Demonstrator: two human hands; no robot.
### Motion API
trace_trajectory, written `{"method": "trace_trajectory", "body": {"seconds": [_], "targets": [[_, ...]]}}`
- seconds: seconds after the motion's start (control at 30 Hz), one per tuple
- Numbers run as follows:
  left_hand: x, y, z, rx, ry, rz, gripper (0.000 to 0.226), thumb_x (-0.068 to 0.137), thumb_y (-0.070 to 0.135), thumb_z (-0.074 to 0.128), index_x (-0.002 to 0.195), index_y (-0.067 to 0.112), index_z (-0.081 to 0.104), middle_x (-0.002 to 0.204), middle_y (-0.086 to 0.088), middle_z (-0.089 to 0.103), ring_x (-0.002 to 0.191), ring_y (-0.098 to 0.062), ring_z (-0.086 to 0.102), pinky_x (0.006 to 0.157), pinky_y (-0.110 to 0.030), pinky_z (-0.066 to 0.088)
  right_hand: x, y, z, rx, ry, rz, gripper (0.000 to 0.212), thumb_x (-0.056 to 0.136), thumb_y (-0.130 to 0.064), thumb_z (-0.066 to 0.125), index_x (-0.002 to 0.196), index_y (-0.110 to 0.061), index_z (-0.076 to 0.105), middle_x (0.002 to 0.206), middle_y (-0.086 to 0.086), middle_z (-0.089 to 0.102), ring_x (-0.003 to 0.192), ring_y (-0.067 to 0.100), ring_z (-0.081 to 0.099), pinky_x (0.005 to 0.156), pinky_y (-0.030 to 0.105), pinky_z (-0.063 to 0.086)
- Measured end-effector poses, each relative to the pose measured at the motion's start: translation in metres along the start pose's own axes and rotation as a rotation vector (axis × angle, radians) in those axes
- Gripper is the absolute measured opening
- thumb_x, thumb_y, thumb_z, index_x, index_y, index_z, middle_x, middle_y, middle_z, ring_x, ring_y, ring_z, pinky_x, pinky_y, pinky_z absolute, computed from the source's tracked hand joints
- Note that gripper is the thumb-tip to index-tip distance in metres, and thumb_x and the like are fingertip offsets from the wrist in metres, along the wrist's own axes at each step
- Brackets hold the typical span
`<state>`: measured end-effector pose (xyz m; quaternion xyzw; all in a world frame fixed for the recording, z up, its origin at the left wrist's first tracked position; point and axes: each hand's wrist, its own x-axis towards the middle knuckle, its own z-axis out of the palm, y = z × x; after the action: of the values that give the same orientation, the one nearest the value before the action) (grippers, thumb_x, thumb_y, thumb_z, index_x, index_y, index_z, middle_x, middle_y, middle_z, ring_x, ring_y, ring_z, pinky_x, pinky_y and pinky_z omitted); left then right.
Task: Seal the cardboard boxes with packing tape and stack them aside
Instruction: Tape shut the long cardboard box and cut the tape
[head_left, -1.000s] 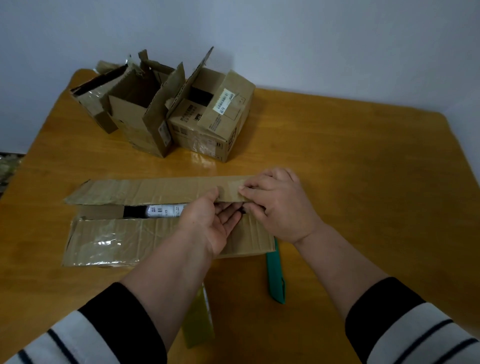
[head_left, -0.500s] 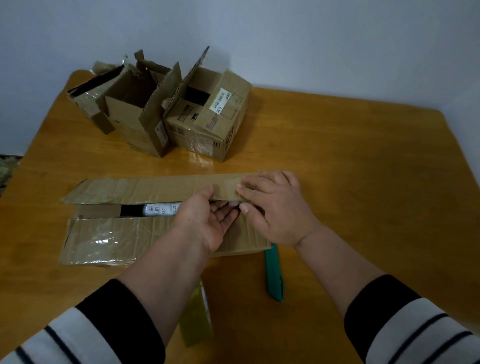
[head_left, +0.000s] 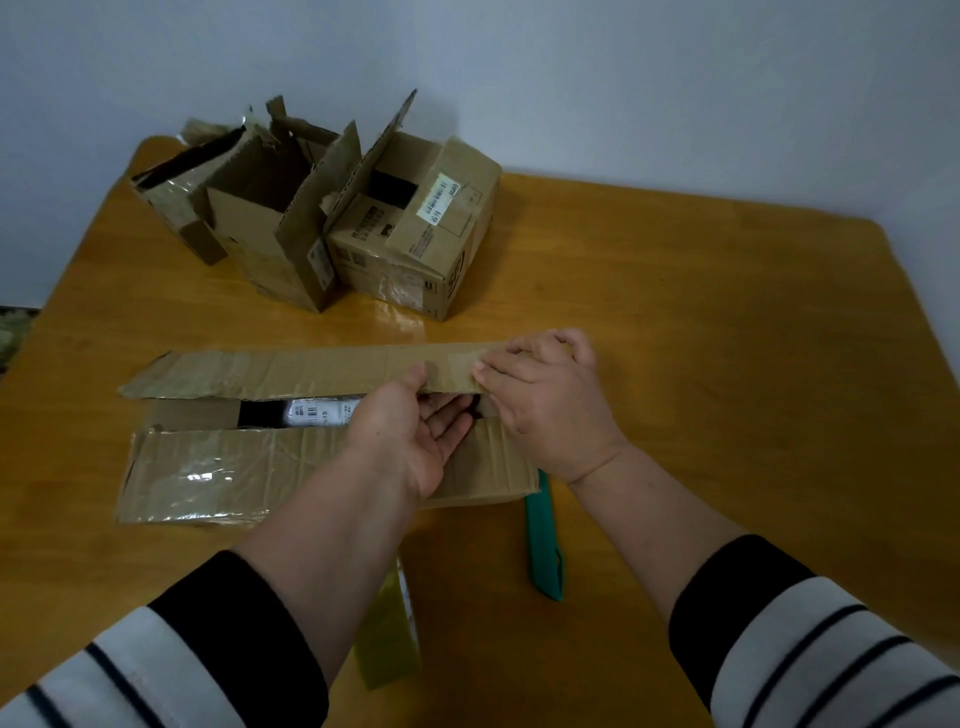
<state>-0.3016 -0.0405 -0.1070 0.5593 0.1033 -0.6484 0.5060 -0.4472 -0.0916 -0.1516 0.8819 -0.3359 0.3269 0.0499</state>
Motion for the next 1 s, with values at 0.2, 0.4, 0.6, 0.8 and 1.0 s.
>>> {"method": "trace_trajectory", "body": {"seconds": [0.2,0.4,0.6,0.8,1.0], "targets": [[0.001,0.002,0.003,-0.012,0.049,0.023,0.023,0.101,0.02,0.05,0.119,0.009,0.057,0.086,-0.012,0.071,0.086,-0.023,0.069,0.066,-0.033,0.055,0.003,0.001,-0.008,0.042,-0.104,-0.036,0.027,0.088,-0.011,0.054,0.101,-0.011,0.077,0.108,0.002,0.074,0.106,0.024,0.067,0.101,0.049,0.027],[0.001,0.002,0.001,-0.009,0.066,0.038,0.023,0.1,0.02,0.053,0.119,0.009,0.057,0.087,-0.014,0.072,0.085,-0.024,0.07,0.067,-0.035,0.057,0.001,-0.001,-0.028,0.003,-0.373,0.013,0.045,0.084,-0.01,0.045,0.123,-0.01,0.068,0.128,0.004,0.066,0.12,0.023,0.061,0.109,0.053,0.03],[0.0,0.005,-0.001,-0.007,0.079,0.047,0.017,0.099,0.021,0.055,0.111,0.009,0.058,0.078,-0.013,0.074,0.081,-0.023,0.072,0.063,-0.034,0.059,0.006,-0.009,-0.021,-0.087,-0.303,0.042,0.025,0.089,-0.026,0.063,0.111,-0.022,0.074,0.114,-0.007,0.071,0.106,0.019,0.065,0.109,0.05,0.025],[-0.01,0.01,-0.001,0.001,0.071,0.069,0.027,0.101,0.035,0.051,0.11,0.011,0.055,0.091,-0.016,0.073,0.078,-0.024,0.073,0.064,-0.035,0.059,0.005,-0.01,-0.031,-0.022,-0.448,0.085,0.051,0.085,-0.015,0.037,0.127,-0.013,0.065,0.132,0.0,0.063,0.123,0.021,0.058,0.111,0.05,0.019],[-0.041,0.027,-0.026,0.078,-0.117,-0.091,0.047,0.102,0.043,0.043,0.128,0.005,0.05,0.11,-0.025,0.069,0.09,-0.034,0.073,0.064,-0.039,0.062,-0.001,-0.035,-0.041,0.079,-0.241,0.488,0.055,0.078,-0.027,0.047,0.131,-0.015,0.058,0.126,0.001,0.06,0.118,0.022,0.052,0.1,0.047,0.034]]}}
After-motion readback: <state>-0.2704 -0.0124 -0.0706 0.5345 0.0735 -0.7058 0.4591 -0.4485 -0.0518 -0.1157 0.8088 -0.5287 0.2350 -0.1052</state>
